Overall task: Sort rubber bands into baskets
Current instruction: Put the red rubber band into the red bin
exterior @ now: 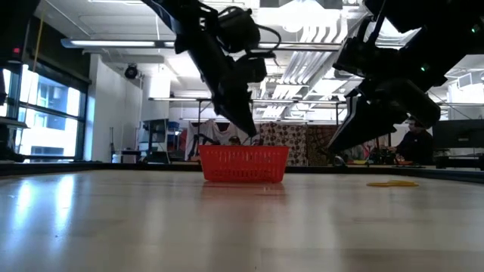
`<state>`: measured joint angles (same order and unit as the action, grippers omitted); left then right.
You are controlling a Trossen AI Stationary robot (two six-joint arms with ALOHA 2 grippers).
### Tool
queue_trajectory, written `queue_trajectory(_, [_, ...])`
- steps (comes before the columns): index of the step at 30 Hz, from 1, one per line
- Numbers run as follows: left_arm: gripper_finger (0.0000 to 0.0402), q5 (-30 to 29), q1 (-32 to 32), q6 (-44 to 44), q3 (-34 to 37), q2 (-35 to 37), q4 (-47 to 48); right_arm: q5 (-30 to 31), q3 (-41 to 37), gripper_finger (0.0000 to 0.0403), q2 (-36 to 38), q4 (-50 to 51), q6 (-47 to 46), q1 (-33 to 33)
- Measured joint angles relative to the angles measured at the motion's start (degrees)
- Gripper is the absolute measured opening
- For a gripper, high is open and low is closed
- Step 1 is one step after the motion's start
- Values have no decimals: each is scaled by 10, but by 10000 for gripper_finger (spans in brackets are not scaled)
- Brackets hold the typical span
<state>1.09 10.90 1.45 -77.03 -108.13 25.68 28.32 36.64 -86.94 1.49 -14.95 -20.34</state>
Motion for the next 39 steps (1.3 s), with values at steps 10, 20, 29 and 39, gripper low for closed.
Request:
queue_trajectory(10, [0, 32, 0, 7, 0, -29, -12, -6, 0, 0, 0, -9, 0, 0])
queue_trajectory(20, [0, 29, -48, 38, 0, -27, -2, -18, 0, 0, 0, -9, 0, 0])
queue_trajectory(29, [0, -18, -12, 17, 0, -28, -14, -19, 0, 0, 0, -9, -3, 0])
queue_trajectory(39, [55, -18, -16, 33, 0, -27, -14, -21, 0, 0, 0, -9, -5, 0])
